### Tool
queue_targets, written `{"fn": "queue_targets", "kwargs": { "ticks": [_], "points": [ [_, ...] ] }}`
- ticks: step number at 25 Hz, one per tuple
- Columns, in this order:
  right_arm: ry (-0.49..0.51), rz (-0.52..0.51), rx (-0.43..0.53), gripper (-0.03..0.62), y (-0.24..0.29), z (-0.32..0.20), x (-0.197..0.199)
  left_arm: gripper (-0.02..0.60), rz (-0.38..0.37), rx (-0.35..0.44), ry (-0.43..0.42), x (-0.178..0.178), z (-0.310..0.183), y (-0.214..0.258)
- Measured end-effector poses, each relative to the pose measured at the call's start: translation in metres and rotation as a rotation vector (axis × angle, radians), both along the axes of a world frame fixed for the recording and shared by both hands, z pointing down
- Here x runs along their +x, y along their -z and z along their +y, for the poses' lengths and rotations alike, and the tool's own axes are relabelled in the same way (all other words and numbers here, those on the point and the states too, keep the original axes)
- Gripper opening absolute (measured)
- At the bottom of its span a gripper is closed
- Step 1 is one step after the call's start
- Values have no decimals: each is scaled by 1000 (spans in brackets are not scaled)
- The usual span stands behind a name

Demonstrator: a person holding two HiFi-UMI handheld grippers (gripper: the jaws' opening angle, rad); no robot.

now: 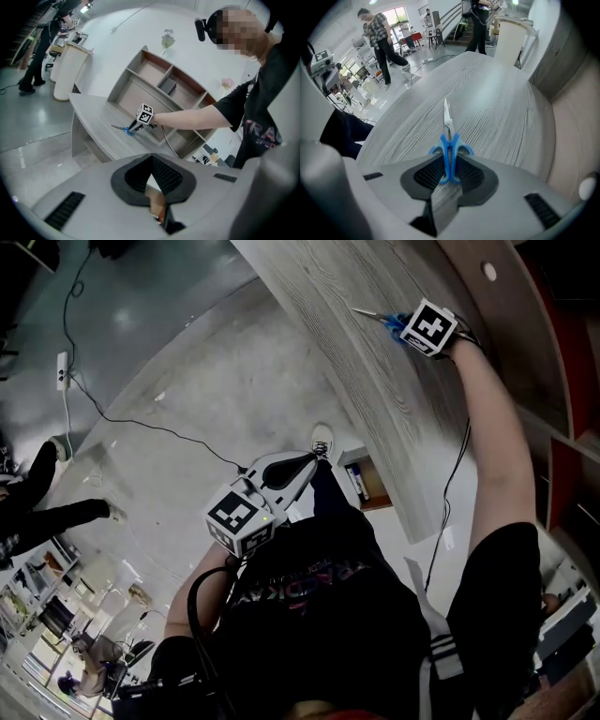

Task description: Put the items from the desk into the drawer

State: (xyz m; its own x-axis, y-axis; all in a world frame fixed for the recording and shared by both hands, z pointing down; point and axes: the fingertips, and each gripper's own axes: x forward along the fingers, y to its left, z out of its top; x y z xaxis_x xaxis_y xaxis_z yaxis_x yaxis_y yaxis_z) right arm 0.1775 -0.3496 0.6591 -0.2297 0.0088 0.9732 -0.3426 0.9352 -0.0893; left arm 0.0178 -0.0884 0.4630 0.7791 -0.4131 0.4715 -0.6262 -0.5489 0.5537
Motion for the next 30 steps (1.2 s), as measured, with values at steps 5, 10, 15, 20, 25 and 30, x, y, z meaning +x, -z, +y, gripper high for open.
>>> {"fn": "queue_targets", "kwargs": {
  "ticks": [5,10,15,20,25,30],
  "points": [
    [-104,-56,44,98,0,-1,3,12,3,7,-6,0,1,3],
    [-207,-101,82,98,2,3,6,11,0,17,-4,-4,4,6],
    [-310,-206,128,97,12,14,5,11,-1,33,-6,-7,7,8],
    [-517,-421,153,97,46,19,3,12,2,58,-6,-14,10,13],
    [-674,-700,165,98,101,41,-15,11,7,82,-6,-22,13,20],
    [-709,-877,215,97,161,75,-44,11,22,124,-4,-36,18,32]
  ]
}}
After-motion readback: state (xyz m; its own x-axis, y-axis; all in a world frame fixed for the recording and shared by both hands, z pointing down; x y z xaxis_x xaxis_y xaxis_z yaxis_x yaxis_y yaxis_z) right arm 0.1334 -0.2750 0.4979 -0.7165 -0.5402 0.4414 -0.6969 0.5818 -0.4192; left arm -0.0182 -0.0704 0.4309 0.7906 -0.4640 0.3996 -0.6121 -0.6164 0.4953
